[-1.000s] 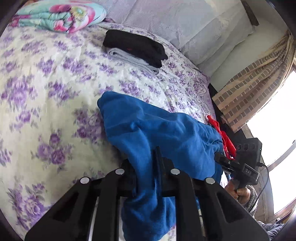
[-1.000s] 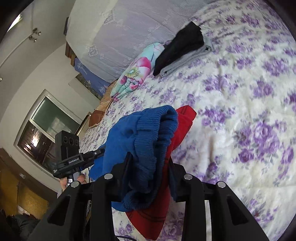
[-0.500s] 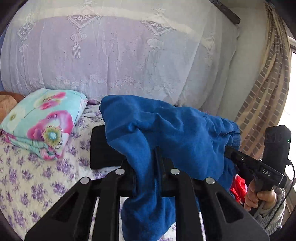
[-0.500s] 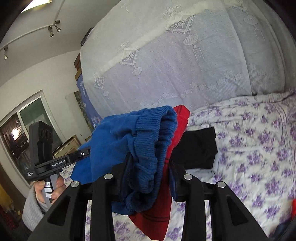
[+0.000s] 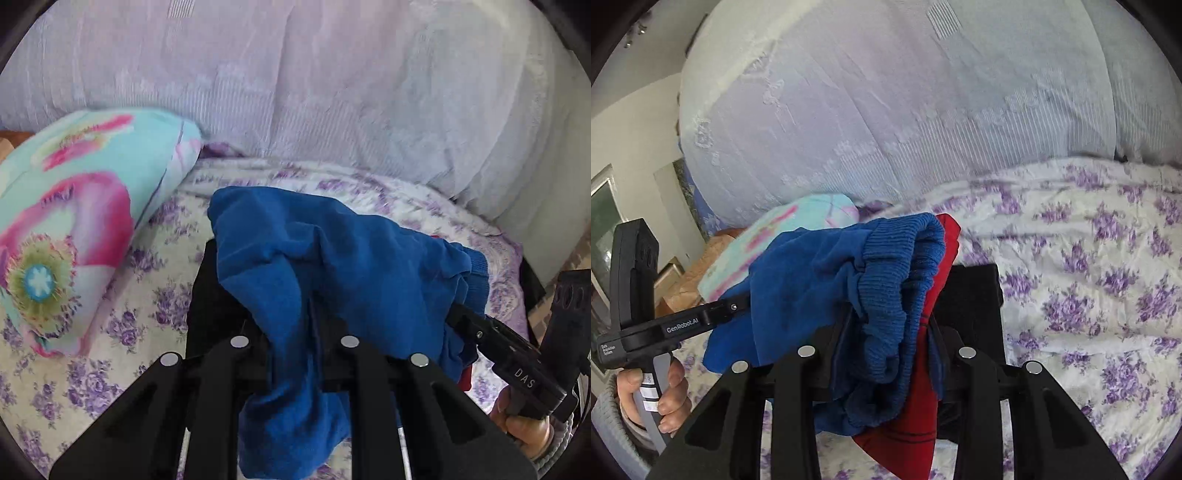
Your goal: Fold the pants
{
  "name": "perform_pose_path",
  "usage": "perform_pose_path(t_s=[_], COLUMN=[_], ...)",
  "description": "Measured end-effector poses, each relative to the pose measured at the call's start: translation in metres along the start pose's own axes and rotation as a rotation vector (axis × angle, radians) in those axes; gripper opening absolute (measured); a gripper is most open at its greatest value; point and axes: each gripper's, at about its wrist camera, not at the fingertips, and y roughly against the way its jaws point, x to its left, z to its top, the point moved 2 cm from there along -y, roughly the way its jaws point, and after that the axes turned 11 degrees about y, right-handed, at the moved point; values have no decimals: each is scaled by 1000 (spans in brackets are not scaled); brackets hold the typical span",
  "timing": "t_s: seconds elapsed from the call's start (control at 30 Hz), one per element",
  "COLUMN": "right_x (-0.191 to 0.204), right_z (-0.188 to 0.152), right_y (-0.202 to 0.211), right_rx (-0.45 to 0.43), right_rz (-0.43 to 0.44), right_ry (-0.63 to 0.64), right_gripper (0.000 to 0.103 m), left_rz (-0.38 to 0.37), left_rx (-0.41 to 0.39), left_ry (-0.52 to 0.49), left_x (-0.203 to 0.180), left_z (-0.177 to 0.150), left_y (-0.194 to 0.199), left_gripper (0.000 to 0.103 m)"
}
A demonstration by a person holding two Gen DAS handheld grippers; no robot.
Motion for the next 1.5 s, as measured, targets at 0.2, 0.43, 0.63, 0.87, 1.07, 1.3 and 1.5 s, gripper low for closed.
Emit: perform_pose_path(t_s=[0.2,0.43,0.63,0.87,1.07,1.3,1.5], right_x=[-30,-22,20,39,14,54,84], right_z=[-37,-27,-21,-18,-32,-86,-137], right_y=[-38,-15,39,-16,2,133,211], right_rx=[-46,-70,-227,4,-28,-207,-280], right_rz=[6,-97,-193,-242,-212,-266,-431], right_ry=[-42,25,182,249,12,3,32], right_gripper=[57,70,68,69,71,99,99], left_rz=[64,78,94,155,216,203,209], left_rx=[-37,-74,-112,-156,-191,-320,-409], left_ry=[-24,-6,-16,-72,-103,-159,-229], left_x=[39,42,41,45,45,16,-13], left_z=[-24,-24,-55,-111,-144,-169,-187], left_y=[-45,-15,22,48,76,126,172], left_gripper=[55,52,54,71,82,93,98])
